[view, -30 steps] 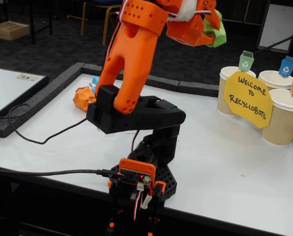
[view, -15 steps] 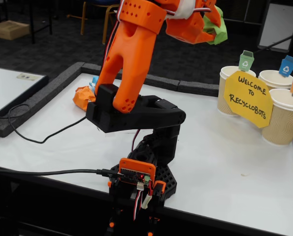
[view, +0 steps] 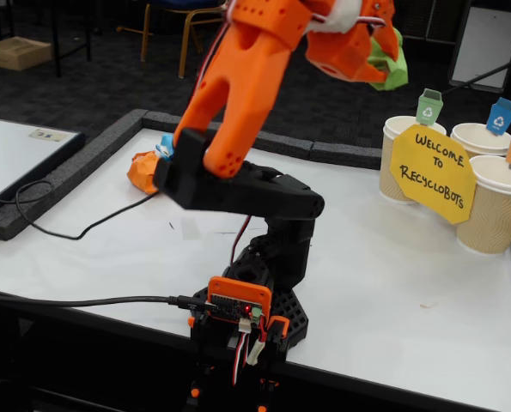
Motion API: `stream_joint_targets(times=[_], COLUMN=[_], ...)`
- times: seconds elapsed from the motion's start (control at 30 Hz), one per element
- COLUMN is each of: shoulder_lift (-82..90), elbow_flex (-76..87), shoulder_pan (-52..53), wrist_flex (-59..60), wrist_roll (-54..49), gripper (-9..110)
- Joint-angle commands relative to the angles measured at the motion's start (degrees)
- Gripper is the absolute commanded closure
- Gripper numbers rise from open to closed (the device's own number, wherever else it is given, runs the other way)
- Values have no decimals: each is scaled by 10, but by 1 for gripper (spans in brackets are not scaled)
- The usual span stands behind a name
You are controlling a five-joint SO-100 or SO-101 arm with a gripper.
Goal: Sort rubbish by color.
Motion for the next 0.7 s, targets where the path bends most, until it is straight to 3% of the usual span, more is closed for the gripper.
stream_joint_targets(times=[0.0, 0.67], shoulder_lift=[-61, -414], elbow_flex=[-7, -155], shoulder_pan=[15, 7], wrist_flex=[-49, -198], wrist_roll=[-15, -15], gripper=[101, 101])
